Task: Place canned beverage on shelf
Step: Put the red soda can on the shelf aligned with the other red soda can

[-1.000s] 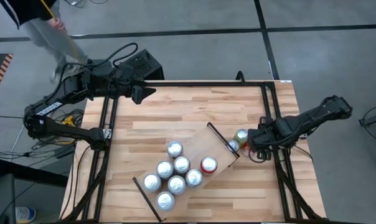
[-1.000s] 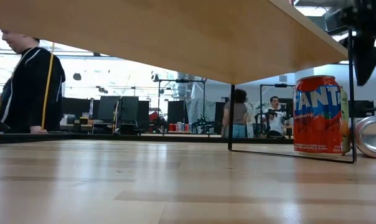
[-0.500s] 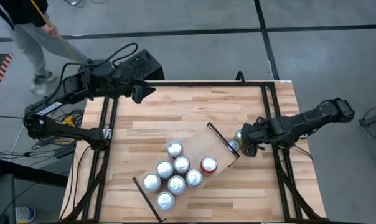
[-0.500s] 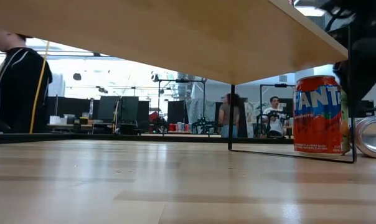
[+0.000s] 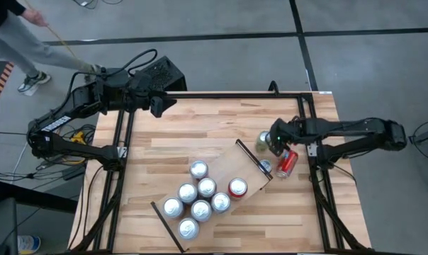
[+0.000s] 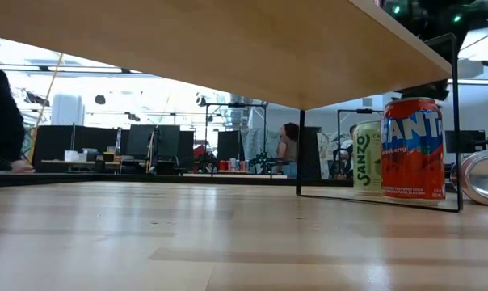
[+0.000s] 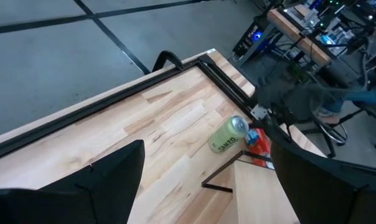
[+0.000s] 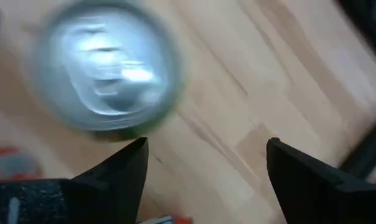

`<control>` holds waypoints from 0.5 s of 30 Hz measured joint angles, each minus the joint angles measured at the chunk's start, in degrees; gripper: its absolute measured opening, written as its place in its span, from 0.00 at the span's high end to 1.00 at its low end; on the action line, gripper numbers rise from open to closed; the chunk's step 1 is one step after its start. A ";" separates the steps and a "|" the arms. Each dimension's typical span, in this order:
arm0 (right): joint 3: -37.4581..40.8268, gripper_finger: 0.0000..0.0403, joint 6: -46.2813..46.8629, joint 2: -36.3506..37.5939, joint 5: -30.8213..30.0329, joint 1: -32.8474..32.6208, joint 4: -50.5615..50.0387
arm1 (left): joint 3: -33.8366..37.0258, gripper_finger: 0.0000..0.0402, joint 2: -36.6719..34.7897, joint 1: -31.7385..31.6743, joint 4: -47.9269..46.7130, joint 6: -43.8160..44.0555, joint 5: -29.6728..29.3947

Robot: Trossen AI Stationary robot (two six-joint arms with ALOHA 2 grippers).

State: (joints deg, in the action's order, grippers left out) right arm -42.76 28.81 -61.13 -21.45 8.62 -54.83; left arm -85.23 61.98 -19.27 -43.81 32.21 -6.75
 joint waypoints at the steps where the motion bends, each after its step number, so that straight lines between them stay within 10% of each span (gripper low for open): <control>1: 0.00 0.25 2.35 0.19 1.46 1.11 -0.95 | 0.00 0.17 0.00 0.01 -0.18 0.00 0.01; 15: -0.09 0.25 49.70 3.06 10.97 -8.08 -13.43 | 0.02 0.17 -0.01 0.02 -0.91 -0.55 0.03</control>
State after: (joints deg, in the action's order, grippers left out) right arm -42.85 78.51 -58.07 -10.48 0.54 -68.26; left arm -85.21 61.98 -19.25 -44.71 31.66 -6.73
